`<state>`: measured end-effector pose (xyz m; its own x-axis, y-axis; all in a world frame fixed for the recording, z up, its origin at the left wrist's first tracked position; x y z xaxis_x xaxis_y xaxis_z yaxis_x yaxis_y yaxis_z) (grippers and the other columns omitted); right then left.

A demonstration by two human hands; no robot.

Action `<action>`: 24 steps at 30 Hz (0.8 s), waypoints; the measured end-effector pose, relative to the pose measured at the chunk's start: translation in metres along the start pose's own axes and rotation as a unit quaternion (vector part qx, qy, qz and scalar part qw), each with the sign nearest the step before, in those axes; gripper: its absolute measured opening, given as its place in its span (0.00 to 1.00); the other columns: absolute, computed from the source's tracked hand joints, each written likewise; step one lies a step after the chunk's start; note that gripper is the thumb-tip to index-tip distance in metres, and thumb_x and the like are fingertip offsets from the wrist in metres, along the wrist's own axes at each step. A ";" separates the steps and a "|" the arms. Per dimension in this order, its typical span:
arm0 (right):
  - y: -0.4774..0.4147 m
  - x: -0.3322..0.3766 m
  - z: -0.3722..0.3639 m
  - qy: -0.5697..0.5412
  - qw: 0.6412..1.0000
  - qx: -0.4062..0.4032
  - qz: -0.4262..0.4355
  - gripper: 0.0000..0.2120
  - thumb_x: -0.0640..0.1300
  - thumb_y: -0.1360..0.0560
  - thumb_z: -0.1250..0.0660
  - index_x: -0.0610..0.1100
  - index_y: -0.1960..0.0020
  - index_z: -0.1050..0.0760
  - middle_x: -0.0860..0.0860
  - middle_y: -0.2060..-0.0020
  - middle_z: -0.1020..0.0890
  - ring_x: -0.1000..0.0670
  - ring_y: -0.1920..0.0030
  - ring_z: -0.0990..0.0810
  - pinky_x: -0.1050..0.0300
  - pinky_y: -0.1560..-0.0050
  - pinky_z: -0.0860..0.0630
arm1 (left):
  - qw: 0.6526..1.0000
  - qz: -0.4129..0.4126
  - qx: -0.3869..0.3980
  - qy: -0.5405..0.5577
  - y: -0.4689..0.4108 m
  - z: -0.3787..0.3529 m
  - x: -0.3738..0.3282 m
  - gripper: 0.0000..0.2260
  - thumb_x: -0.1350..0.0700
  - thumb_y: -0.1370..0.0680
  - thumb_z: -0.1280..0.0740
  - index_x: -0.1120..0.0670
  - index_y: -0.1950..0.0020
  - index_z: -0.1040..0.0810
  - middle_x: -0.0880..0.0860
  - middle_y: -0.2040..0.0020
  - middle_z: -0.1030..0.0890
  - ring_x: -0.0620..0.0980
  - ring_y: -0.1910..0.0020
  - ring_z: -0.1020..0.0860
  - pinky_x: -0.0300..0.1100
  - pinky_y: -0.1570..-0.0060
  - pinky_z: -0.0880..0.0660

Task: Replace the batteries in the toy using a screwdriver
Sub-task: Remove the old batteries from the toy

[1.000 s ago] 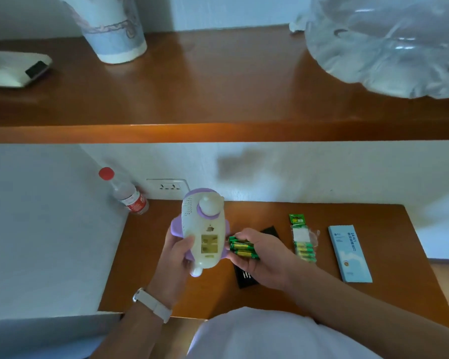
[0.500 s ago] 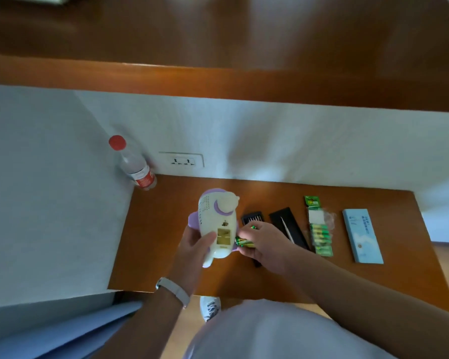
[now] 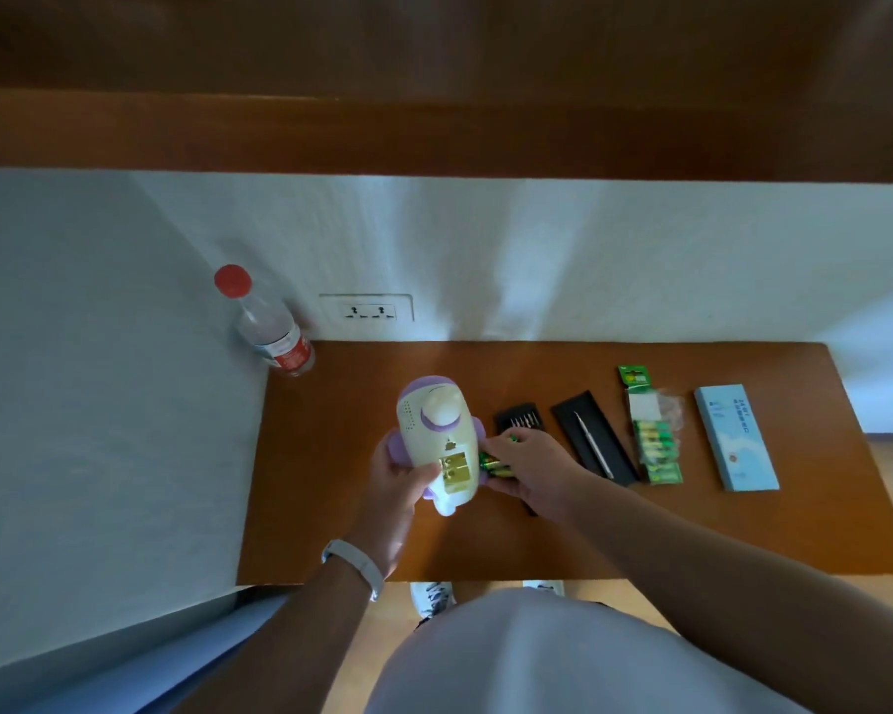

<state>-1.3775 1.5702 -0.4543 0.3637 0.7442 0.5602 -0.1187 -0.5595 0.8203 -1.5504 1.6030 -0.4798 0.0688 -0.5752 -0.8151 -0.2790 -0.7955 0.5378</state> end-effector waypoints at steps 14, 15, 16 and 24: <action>0.000 -0.009 0.013 0.014 0.998 -0.045 0.029 0.08 0.43 0.23 0.30 0.37 0.50 0.23 0.40 0.53 0.20 0.47 0.57 0.17 0.60 0.67 0.20 | 0.997 -0.014 0.024 -0.069 0.013 0.012 0.001 0.37 0.59 0.34 0.24 0.50 0.26 0.32 0.53 0.36 0.21 0.53 0.38 0.21 0.45 0.47 0.19; 0.001 -0.009 0.014 0.016 0.998 -0.050 0.027 0.09 0.44 0.23 0.30 0.38 0.50 0.23 0.41 0.54 0.20 0.47 0.58 0.18 0.60 0.67 0.21 | 0.997 -0.014 0.023 -0.076 0.013 0.013 0.001 0.37 0.58 0.34 0.23 0.50 0.27 0.31 0.52 0.36 0.20 0.53 0.38 0.20 0.46 0.47 0.19; 0.001 -0.010 0.016 0.023 0.998 -0.056 0.026 0.09 0.45 0.23 0.30 0.39 0.50 0.23 0.41 0.55 0.20 0.47 0.59 0.18 0.60 0.68 0.22 | 0.996 -0.015 0.021 -0.081 0.014 0.013 0.001 0.37 0.56 0.35 0.22 0.50 0.27 0.31 0.52 0.36 0.20 0.52 0.39 0.20 0.46 0.47 0.19; 0.011 -0.016 0.024 0.017 0.997 -0.075 0.010 0.06 0.47 0.23 0.31 0.45 0.54 0.22 0.45 0.57 0.22 0.48 0.59 0.24 0.58 0.68 0.28 | 0.993 -0.016 0.015 -0.117 0.022 0.014 -0.001 0.34 0.58 0.31 0.22 0.51 0.28 0.31 0.51 0.37 0.21 0.41 0.45 0.18 0.35 0.54 0.20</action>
<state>-1.3623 1.5431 -0.4574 0.3284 0.7468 0.5783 -0.2630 -0.5158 0.8153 -1.5698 1.5887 -0.4703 -0.1446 -0.4866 -0.8616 -0.3087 -0.8051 0.5065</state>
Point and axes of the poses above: each hand's wrist, its own y-axis away from the middle knuckle, its own z-axis out of the back of the hand, x = y × z, the point moved 6 cm from there along -y, towards the middle knuckle
